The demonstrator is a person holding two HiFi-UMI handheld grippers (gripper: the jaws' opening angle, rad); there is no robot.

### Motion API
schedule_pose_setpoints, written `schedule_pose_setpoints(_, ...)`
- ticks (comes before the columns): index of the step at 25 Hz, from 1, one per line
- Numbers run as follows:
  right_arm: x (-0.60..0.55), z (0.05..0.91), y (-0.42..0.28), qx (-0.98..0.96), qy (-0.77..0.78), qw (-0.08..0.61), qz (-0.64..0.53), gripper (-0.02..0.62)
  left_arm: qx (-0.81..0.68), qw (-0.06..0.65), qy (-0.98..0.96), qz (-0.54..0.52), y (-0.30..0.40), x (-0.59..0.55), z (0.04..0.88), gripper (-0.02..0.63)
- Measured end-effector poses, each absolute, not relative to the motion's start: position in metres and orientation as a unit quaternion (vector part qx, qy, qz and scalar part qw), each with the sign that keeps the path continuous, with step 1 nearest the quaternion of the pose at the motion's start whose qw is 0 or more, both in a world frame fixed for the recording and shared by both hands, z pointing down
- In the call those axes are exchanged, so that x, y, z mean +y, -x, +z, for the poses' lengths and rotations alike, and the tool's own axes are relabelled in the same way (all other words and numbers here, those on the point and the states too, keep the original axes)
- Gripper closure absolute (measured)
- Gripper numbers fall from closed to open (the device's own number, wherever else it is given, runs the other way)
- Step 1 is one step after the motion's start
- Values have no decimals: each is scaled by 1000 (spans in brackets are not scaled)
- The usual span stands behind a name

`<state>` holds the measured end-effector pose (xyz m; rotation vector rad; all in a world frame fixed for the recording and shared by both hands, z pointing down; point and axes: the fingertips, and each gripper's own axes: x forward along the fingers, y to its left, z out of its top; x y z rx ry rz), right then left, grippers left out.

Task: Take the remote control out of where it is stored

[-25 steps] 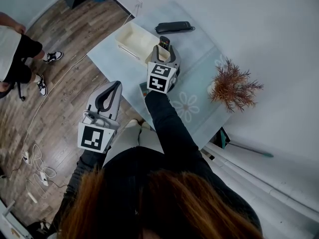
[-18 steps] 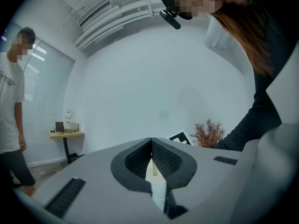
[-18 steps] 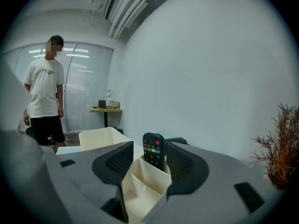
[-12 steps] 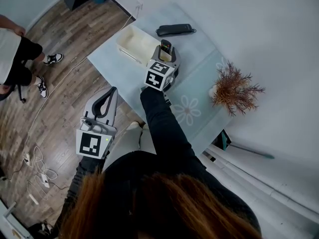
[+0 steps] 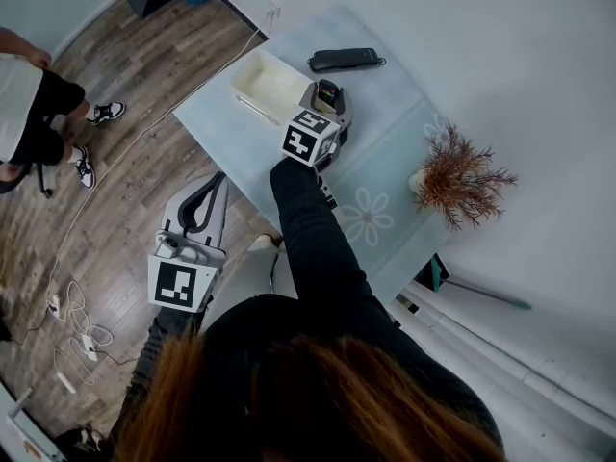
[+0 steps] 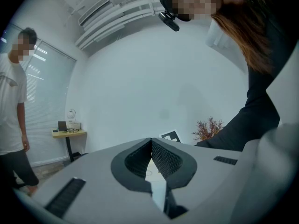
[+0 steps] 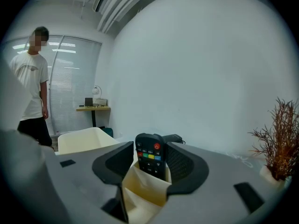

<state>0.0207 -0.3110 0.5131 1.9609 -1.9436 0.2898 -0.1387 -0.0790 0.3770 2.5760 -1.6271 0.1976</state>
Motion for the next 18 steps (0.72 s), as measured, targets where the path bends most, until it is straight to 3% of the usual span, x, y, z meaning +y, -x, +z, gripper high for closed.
schedule_pose_setpoints(18, -311, 496, -22, -715, -677, 150, 86, 390, -527, 46, -847, 62, 134, -83, 378, 597)
